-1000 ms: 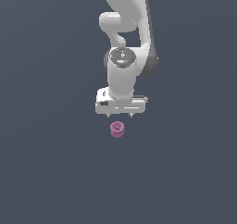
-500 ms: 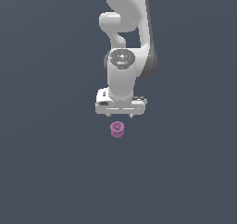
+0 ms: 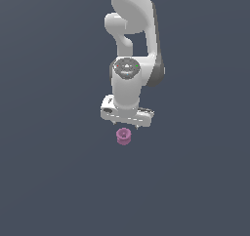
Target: Pick up the object and move it to a goal position.
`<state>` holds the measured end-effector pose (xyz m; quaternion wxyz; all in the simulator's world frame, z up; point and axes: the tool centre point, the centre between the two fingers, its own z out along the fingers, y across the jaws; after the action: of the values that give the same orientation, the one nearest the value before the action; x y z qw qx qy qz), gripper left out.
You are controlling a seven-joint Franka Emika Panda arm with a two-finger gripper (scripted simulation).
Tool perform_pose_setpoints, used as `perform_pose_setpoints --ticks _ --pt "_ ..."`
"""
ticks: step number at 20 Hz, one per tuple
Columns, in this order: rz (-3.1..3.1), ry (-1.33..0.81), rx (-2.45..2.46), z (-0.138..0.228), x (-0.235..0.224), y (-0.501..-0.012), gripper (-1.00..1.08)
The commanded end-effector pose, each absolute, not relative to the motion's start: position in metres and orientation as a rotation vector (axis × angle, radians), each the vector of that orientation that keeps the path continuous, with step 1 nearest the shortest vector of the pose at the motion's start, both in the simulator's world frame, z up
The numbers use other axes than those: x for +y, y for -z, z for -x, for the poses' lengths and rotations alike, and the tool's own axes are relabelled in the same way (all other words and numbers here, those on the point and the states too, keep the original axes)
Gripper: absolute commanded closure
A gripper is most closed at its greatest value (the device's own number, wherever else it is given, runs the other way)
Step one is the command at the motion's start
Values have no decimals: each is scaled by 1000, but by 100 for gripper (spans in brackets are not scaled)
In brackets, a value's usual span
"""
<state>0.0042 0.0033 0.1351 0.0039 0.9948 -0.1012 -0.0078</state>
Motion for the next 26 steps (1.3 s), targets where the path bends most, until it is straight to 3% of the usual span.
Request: perform_pose_setpoints --ticks 1,13,26 --pt "-3107 21 -427 -5 2 -129 -92" --pt "-3015 5 -881 -10 -4 -104 -92" --pt "-2981 1 -991 -11 -5 -96 -92"
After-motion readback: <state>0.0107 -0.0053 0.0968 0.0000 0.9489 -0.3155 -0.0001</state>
